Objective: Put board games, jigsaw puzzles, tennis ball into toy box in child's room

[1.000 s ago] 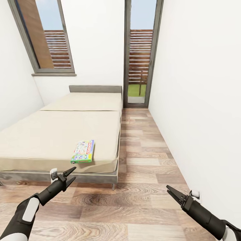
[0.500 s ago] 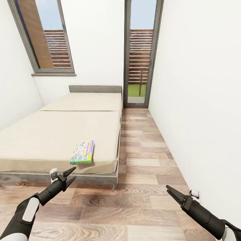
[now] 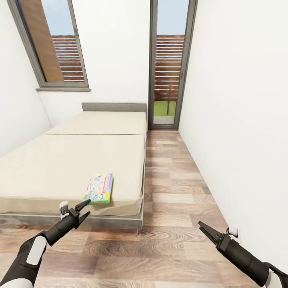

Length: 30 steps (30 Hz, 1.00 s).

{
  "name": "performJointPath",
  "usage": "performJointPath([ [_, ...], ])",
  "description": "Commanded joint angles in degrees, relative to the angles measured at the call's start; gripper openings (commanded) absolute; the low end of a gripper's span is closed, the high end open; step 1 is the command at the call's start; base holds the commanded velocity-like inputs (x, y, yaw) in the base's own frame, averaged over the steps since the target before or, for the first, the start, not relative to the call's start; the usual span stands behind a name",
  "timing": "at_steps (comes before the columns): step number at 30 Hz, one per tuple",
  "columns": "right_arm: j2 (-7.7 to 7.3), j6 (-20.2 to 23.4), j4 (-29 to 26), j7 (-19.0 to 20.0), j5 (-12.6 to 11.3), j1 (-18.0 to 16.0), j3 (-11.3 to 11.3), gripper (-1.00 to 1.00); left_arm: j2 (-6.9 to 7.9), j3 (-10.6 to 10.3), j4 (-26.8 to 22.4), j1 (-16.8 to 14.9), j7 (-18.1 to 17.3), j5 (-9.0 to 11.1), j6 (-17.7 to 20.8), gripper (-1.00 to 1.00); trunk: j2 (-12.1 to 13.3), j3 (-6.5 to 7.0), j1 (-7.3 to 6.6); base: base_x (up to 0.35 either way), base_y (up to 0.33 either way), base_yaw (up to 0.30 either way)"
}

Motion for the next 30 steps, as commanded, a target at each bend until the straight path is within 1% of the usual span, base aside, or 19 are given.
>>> performJointPath([
  [1, 0.05, 0.2, 0.0, 0.2, 0.0, 0.0, -0.1, 1.00, 0.00, 0.1, 0.0, 0.0, -0.1, 0.1, 0.3, 1.00, 0.0, -0.05, 0.01, 0.234, 0.100, 0.000],
  [5, 0.06, 0.2, 0.0, 0.2, 0.0, 0.0, -0.1, 1.00, 0.00, 0.1, 0.0, 0.0, -0.1, 0.1, 0.2, 1.00, 0.0, -0.05, 0.01, 0.174, 0.059, 0.000],
  [10, 0.07, 0.1, 0.0, 0.2, 0.0, 0.0, -0.1, 1.00, 0.01, 0.1, 0.0, 0.0, -0.1, 0.1, 0.1, 1.00, 0.0, -0.05, 0.01, 0.068, 0.022, 0.000],
  [30, 0.07, -0.1, 0.0, 0.2, 0.0, 0.0, 0.0, 1.00, -0.01, 0.0, 0.0, 0.0, -0.2, 0.3, -0.1, 1.00, 0.0, -0.05, 0.01, 0.007, 0.002, 0.000],
])
